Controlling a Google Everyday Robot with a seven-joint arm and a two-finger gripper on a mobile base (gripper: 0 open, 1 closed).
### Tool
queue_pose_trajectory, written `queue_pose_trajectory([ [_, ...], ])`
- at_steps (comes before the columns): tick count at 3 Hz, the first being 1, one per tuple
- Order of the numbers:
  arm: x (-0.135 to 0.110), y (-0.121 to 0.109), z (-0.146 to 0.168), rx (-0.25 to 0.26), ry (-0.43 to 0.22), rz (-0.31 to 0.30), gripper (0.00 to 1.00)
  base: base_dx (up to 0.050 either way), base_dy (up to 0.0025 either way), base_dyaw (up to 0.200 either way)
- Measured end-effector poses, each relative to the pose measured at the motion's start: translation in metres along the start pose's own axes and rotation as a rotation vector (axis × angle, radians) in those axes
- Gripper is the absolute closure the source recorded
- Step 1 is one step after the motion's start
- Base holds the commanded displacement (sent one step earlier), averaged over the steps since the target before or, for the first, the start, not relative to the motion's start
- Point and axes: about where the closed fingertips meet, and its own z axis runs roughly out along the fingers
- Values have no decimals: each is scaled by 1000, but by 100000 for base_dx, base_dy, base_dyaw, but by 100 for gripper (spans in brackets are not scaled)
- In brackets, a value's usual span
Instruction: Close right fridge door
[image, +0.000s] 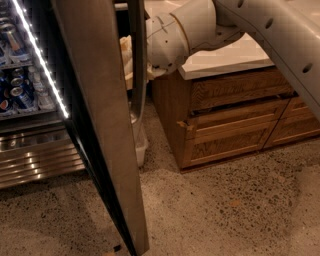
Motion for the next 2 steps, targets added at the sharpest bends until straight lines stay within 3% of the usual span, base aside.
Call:
queue_pose_trajectory([
  [1, -17, 3, 10, -24, 9, 49, 100, 0, 0, 0],
  [2, -17, 3, 10, -24, 9, 49, 100, 0, 0, 0],
])
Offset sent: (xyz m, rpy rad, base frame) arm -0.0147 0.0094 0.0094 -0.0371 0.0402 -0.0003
